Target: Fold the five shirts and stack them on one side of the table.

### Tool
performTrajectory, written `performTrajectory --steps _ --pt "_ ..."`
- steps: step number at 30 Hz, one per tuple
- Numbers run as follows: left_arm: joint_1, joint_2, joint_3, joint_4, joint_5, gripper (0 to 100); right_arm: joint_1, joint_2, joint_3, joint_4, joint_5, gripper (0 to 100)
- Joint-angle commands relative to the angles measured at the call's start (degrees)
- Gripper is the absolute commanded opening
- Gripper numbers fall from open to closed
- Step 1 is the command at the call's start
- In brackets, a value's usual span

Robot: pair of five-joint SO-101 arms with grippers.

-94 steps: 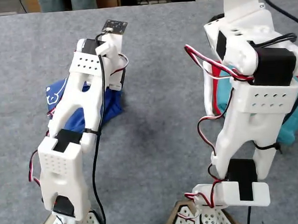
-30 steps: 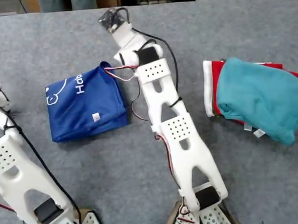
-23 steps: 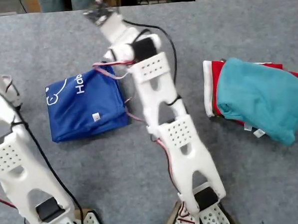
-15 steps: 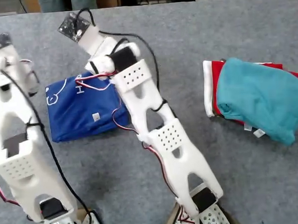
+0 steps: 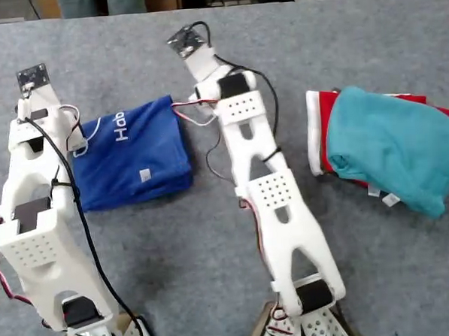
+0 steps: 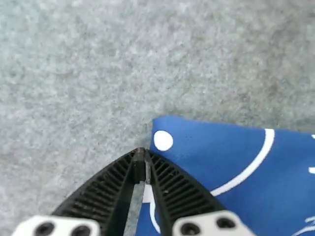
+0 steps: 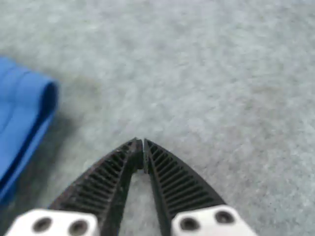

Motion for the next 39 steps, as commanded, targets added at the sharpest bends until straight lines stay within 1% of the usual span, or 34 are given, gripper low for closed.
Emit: performTrajectory --steps 1,4,6,7,9,14,18,20,23,27,32,36,39 --pt "0.7 -1.4 0.0 -0.6 0.4 3 -2.4 -9.1 -2.7 9.1 0.0 1.5" --pt "0.4 -1.9 -0.1 -0.4 0.4 3 -6.4 -15.9 -2.1 22.3 0.2 1.5" --pt "0.2 -1.9 -0.1 -0.6 0.4 3 -6.9 -20.1 1.8 22.2 -0.7 1.5" --pt "0.2 -1.9 -0.1 -0.6 0.4 3 -6.3 -22.5 4.2 21.9 -1.8 1.5" --pt "0.2 -2.0 -0.1 -0.6 0.4 3 -8.1 -28.4 9.9 21.9 -4.9 1.5" --pt "0.2 -2.0 -0.1 -0.6 0.5 3 -14.0 -40.2 35.8 21.4 -6.2 1.5" --pt "0.2 -2.0 -0.1 -0.6 0.6 3 -15.8 -41.1 52.6 13.1 -6.3 1.5" --pt "0.2 -2.0 -0.1 -0.7 0.7 3 -14.9 -40.1 58.9 8.0 -6.3 1.5" --pt "0.3 -1.5 -0.2 -0.7 0.7 3 -12.0 -38.2 65.3 3.0 -6.1 1.5" --pt "0.3 -1.4 -0.8 -0.7 0.6 3 -7.8 -36.7 66.6 2.9 -6.1 1.5" --pt "0.2 -1.4 -1.0 -0.6 0.5 3 -12.3 -41.7 55.6 13.2 -6.1 1.5" --pt "0.2 -1.4 -1.0 -0.6 0.5 3 -12.7 -44.8 44.6 19.0 -6.1 1.5" --pt "0.2 -1.4 -1.0 -0.5 0.5 3 -12.5 -45.4 38.0 20.4 -6.1 1.5"
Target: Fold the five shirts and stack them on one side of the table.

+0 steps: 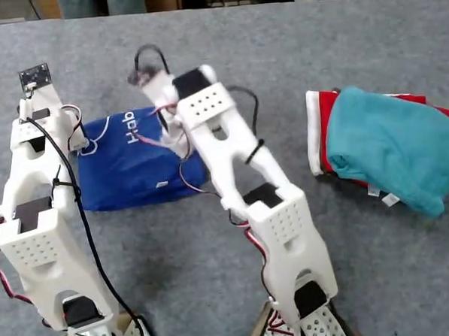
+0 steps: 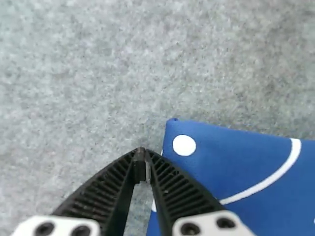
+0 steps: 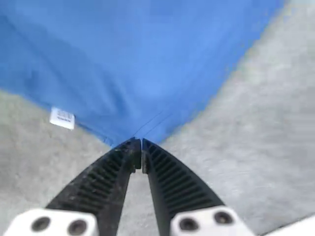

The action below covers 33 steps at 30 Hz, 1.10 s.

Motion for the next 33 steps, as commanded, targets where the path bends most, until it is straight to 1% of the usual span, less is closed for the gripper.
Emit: performTrajectory --steps 1,5,9,10,16,18,19,23,25,27,33 --pt "-0.2 -1.4 -1.0 -0.5 0.4 3 -0.5 -4.4 -8.2 2.8 -0.3 1.5" --pt "-2.7 -1.6 -2.0 -0.4 0.7 3 0.7 -5.8 -7.5 3.1 -0.6 1.5" --pt "-5.4 -1.4 -3.5 -0.3 0.8 3 0.4 -9.9 -0.3 3.1 -1.0 1.5" --pt "-5.8 -1.4 -3.7 -0.3 0.8 3 0.4 -11.3 2.6 3.2 -2.6 1.5" --pt "-6.3 -1.9 -3.8 -0.6 0.8 3 -1.8 -15.9 16.4 2.9 -23.1 2.0" --pt "-8.2 -1.9 -4.5 -0.8 0.8 3 -2.0 -14.7 18.2 1.0 -29.6 5.1" --pt "-9.7 -1.5 -5.8 -0.8 0.8 3 -2.1 -13.8 18.4 -0.4 -32.9 8.7" --pt "-16.3 -0.4 -9.1 -0.7 0.8 3 -2.2 -8.4 15.2 -4.8 -44.5 27.1" --pt "-18.3 1.2 -10.9 -1.1 0.8 3 -2.4 -4.9 12.7 -6.5 -49.1 33.9" --pt "-19.3 3.3 -12.9 -1.3 0.8 3 -2.9 -0.8 9.3 -7.6 -52.1 37.3" --pt "-19.6 6.2 -15.9 -1.1 0.8 3 -6.8 11.9 -5.1 -7.9 -60.6 38.3"
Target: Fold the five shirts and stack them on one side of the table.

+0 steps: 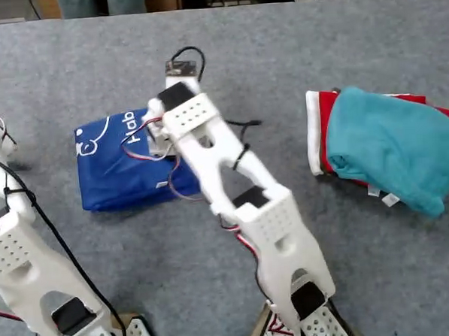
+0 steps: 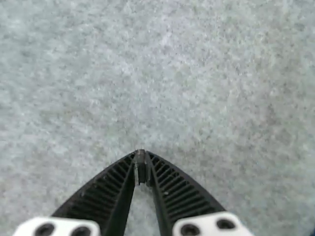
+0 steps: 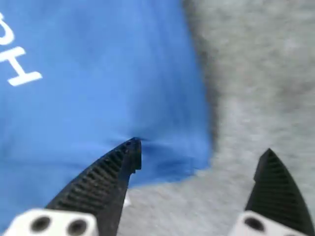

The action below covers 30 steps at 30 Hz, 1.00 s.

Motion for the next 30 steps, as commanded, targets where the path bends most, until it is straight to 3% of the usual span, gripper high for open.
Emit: performTrajectory --steps 1,12,15,21,30 --pt "-0.7 -0.5 -3.5 -0.4 0.4 3 -2.0 5.8 -10.8 -0.4 -4.3 38.3" --pt "-0.7 -0.5 -3.5 -0.4 0.4 3 -1.9 30.5 -40.1 7.3 -6.9 37.7" --pt "-0.7 -0.5 -3.5 -0.4 0.4 3 -1.9 33.1 -43.6 10.4 -8.1 29.8" --pt "-0.7 -0.5 -3.5 -0.4 0.4 3 -1.9 33.2 -44.2 10.3 -2.7 1.2" --pt "-0.7 -0.5 -3.5 -0.4 0.4 3 1.0 28.6 -45.7 10.4 0.7 1.4"
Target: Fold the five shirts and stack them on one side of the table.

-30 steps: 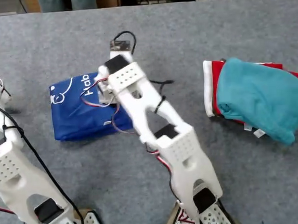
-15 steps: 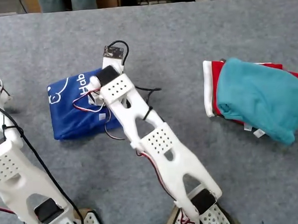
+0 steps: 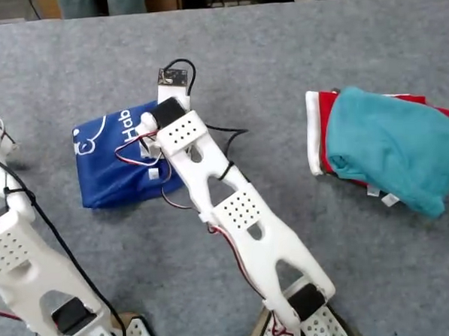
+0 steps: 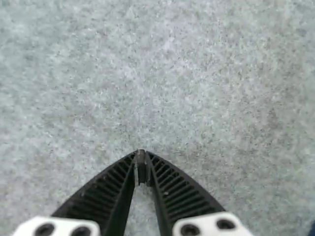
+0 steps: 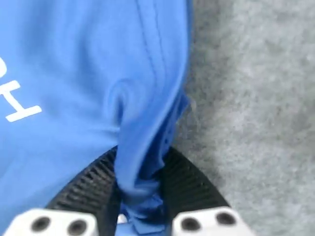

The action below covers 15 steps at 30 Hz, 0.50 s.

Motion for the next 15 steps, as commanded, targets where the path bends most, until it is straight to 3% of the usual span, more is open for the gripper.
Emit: performTrajectory --steps 1,15 --pt "-0.6 -0.7 -3.0 -0.4 0.4 3 1.8 -2.9 -2.0 -0.2 0.6 1.4" --pt "-0.4 -0.5 -3.0 -0.4 0.4 3 16.8 -15.8 -1.2 0.1 9.8 1.4"
